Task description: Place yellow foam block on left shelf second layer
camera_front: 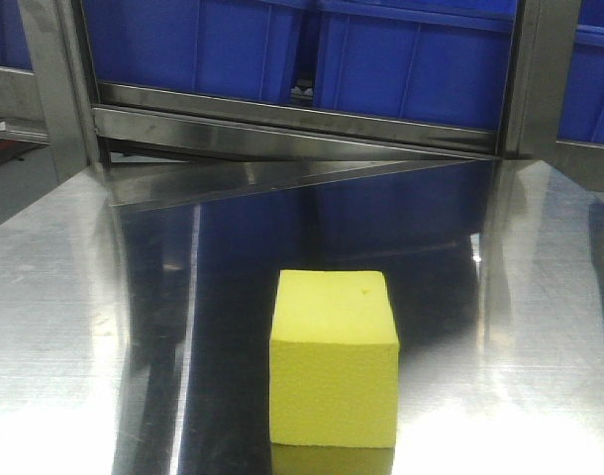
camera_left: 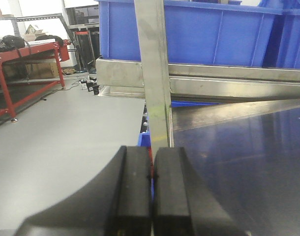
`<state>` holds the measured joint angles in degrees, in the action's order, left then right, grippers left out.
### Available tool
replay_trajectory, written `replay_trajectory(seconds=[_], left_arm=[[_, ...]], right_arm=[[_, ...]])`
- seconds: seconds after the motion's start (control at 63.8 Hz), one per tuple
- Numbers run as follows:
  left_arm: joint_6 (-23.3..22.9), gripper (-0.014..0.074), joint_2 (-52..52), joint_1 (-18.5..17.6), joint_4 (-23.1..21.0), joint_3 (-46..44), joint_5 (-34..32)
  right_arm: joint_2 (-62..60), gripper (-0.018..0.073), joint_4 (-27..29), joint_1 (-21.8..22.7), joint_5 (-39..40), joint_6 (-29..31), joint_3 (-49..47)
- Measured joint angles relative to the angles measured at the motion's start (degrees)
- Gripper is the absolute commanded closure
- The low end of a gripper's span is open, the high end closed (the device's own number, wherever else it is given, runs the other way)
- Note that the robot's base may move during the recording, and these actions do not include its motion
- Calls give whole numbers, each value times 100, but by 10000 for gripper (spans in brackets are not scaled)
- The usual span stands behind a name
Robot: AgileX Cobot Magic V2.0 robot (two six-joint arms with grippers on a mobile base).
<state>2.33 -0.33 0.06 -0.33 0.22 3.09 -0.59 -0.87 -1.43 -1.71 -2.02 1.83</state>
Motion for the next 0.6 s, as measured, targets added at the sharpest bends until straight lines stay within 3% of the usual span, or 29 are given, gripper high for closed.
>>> replay_trajectory(seconds=[0.596], left_arm=[[0, 472, 0, 0, 0, 0, 0]], right_arm=[[0, 508, 0, 0, 0, 0, 0]])
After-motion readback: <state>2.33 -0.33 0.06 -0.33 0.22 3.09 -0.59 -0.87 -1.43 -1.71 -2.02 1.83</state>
